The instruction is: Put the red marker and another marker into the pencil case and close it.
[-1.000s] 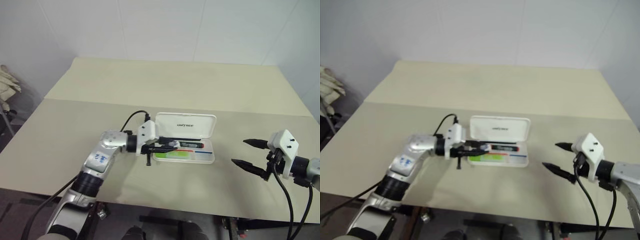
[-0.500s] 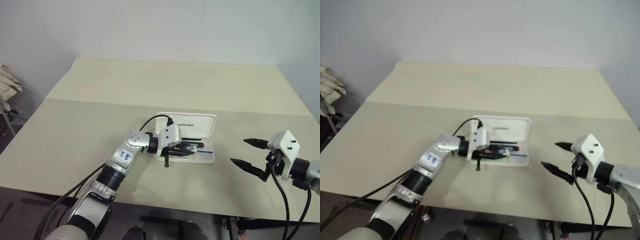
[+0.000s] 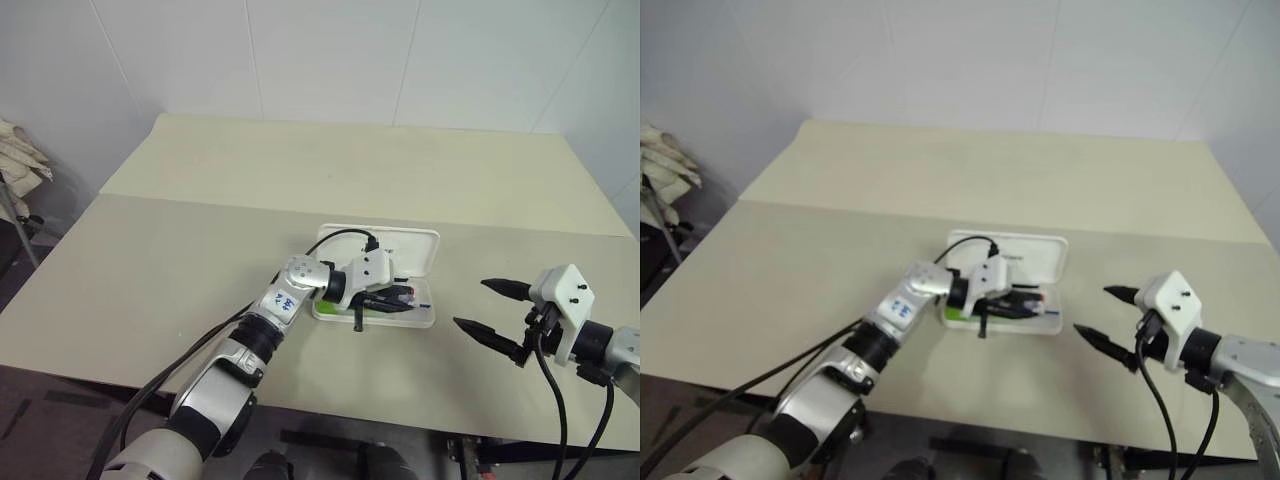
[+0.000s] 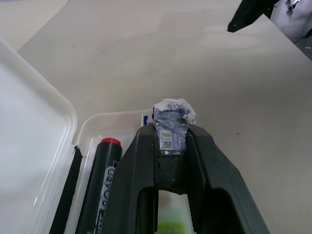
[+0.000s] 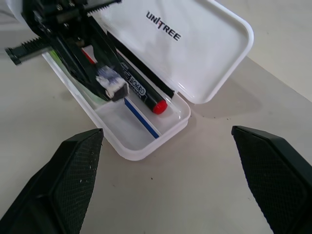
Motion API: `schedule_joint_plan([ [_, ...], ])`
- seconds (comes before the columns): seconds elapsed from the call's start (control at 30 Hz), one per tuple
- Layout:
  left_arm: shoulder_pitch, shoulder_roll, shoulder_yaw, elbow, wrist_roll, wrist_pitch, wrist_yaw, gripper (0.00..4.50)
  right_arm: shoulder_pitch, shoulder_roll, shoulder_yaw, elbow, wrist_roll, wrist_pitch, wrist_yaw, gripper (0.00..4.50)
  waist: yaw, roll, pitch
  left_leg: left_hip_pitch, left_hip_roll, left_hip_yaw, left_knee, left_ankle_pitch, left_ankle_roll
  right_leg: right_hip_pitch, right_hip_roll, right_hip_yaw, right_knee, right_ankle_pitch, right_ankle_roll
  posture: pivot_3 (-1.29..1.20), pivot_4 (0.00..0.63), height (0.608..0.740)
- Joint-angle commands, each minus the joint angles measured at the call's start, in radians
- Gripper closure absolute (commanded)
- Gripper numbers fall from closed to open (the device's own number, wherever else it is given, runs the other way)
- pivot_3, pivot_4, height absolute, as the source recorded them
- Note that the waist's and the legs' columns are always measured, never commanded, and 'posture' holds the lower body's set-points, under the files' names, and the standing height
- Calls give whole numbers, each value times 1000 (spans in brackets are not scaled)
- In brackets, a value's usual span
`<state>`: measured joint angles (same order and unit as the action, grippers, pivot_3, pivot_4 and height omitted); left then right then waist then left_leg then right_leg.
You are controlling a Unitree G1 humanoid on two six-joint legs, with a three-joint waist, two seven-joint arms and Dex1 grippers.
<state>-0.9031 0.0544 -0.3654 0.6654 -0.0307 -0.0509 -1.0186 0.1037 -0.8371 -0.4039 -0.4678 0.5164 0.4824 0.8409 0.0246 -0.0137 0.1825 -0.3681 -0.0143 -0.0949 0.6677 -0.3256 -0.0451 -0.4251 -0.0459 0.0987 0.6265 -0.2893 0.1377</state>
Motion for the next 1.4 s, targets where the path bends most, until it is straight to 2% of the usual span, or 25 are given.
schedule_joint_plan([
  [0.03, -55, -39, 10, 51, 14, -44, 11, 4123, 13, 11, -57, -47, 19, 1, -24, 0, 0, 0, 0, 0, 0, 0, 0, 0, 0, 0, 0, 0, 0, 0, 0, 0, 150, 740],
  [0.37, -92, -79, 23, 162, 40, -95, 22, 4123, 28, 18, -67, -76, 29, 9, -51, 0, 0, -1, 0, 0, -1, 0, 0, 0, 1, 0, 0, 0, 0, 0, 1, 0, 150, 740],
  [0.43, -100, -79, 28, 181, 41, -90, 22, 3416, 28, 19, -68, -76, 29, 9, -54, 0, 0, -1, 0, 0, -1, 0, 0, 0, 1, 0, 0, 1, 0, 1, 1, 0, 150, 740],
  [0.47, -103, -79, 30, 186, 41, -89, 20, 3234, 26, 19, -67, -75, 29, 9, -55, 0, 0, -1, 0, 0, -1, 0, 0, 0, 1, 0, 0, 1, 0, 1, 1, 0, 150, 740],
  [0.57, -107, -79, 35, 187, 40, -99, 18, 2313, 18, 18, -61, -70, 28, 8, -58, 0, 0, -1, 0, 0, -1, 0, 0, 0, 1, 0, 0, 0, 0, 1, 1, 0, 150, 740],
  [0.8, -93, -81, 60, 107, -2, -45, -50, 24, -20, 16, -36, -41, 19, -1, -50, 0, 0, -1, 0, 0, -1, 0, 0, 0, 1, 0, 0, 1, 0, 1, 1, 0, 150, 740],
  [0.97, -51, -42, 90, -41, -56, 45, -94, 24, -49, 17, -13, -15, 10, -10, -40, 0, -2, -1, 0, 0, -1, 0, 0, 0, 1, 0, 0, 1, 0, 1, 1, 0, 150, 740],
  [1.17, 47, 53, 124, -258, -126, 180, -132, 24, -81, 11, 16, 26, 5, -30, -25, 0, -4, -1, 0, 1, 0, 0, 0, 1, 1, 0, 0, 1, 1, 1, 1, 0, 150, 740],
  [1.3, 184, 220, 190, -478, -201, 293, -177, 24, -123, 1, 40, 57, 11, -57, 18, 0, -13, 0, 0, 1, 1, 0, 0, 1, 0, 0, 0, 1, 1, 1, 0, 0, 150, 740],
  [1.4, 250, 325, 259, -562, -251, 354, -174, 24, -169, 4, 49, 62, 46, -51, 46, 0, -19, 0, 0, 1, 1, 0, -1, 1, 0, 0, 0, 1, 2, 1, 0, 0, 150, 740],
])
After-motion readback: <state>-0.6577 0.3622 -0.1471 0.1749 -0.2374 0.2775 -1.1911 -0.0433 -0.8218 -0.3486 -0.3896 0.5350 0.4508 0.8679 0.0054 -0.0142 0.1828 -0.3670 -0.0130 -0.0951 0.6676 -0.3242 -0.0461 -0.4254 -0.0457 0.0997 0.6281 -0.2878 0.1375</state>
